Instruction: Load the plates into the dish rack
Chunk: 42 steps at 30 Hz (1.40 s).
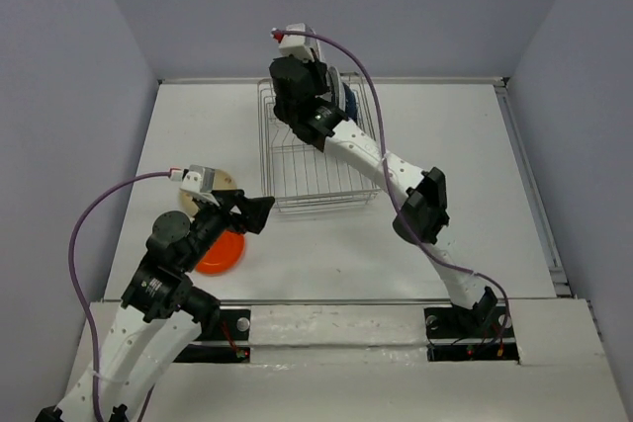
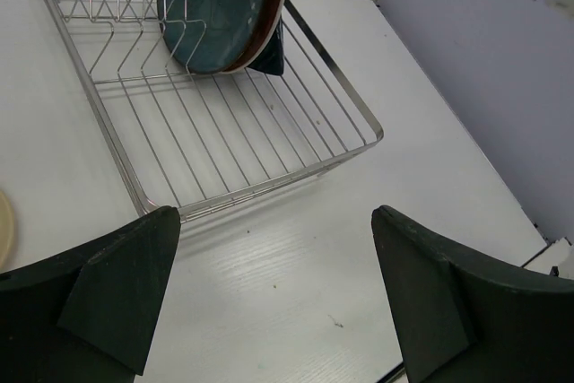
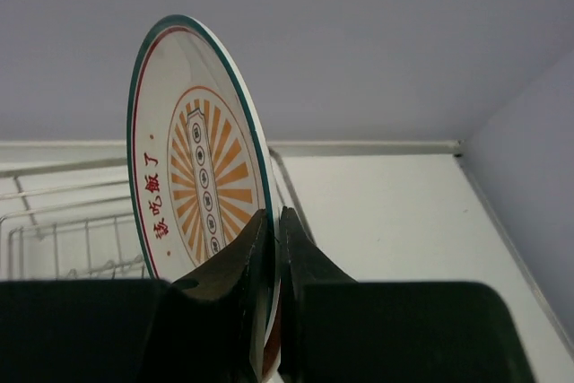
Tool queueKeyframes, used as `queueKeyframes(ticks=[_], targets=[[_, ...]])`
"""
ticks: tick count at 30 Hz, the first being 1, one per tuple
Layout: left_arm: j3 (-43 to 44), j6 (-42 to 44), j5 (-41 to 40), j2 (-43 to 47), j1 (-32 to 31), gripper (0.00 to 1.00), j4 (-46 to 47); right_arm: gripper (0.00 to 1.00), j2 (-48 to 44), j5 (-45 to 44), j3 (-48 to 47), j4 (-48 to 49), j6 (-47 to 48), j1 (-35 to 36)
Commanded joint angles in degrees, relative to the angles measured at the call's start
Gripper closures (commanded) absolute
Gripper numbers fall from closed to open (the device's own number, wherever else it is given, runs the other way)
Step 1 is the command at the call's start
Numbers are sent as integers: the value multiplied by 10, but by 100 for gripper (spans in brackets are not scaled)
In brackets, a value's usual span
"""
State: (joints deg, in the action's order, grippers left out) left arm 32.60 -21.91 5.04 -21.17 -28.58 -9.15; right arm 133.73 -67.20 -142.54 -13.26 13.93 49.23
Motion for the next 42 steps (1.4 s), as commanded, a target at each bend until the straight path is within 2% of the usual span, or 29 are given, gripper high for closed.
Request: queueKeyframes(ticks=[1, 2, 5, 10, 16, 19, 22, 25, 26, 27, 29, 37, 42], targets=[[16, -1, -10, 8, -7, 1, 15, 93, 28, -119, -4, 486, 375, 14], [16, -1, -9, 8, -8, 1, 15, 93, 53, -124, -15, 519, 446, 14], [16, 0, -7, 7, -11, 1, 16, 93, 70, -128, -5, 578, 493, 14], [16, 0, -6, 8, -11, 1, 16, 93, 59, -130, 74, 585, 447, 14], [16, -1, -6, 4, -11, 1, 16, 93, 65, -129, 83, 602, 443, 14], [16, -1, -6, 3, -12, 1, 18, 93, 65, -123, 83, 575, 408, 19], [16, -1, -6, 3, -11, 1, 18, 93, 60, -110, 82, 500, 335, 19], [15, -1, -6, 1, -11, 1, 18, 93, 40, -80, 84, 370, 195, 24], [15, -1, -6, 0, -11, 1, 18, 93, 31, -61, 80, 226, 51, 24], [14, -1, -6, 0, -10, 1, 17, 93, 9, 0, 71, 140, -38, 24], [14, -1, -6, -1, -10, 1, 18, 93, -7, 39, 84, 11, -156, 16], [14, -1, -2, -5, -7, 1, 18, 93, -22, 44, 140, 2, -187, 5], [13, -1, 0, -10, -7, 1, 19, 93, -23, 98, 157, -43, -267, 0]])
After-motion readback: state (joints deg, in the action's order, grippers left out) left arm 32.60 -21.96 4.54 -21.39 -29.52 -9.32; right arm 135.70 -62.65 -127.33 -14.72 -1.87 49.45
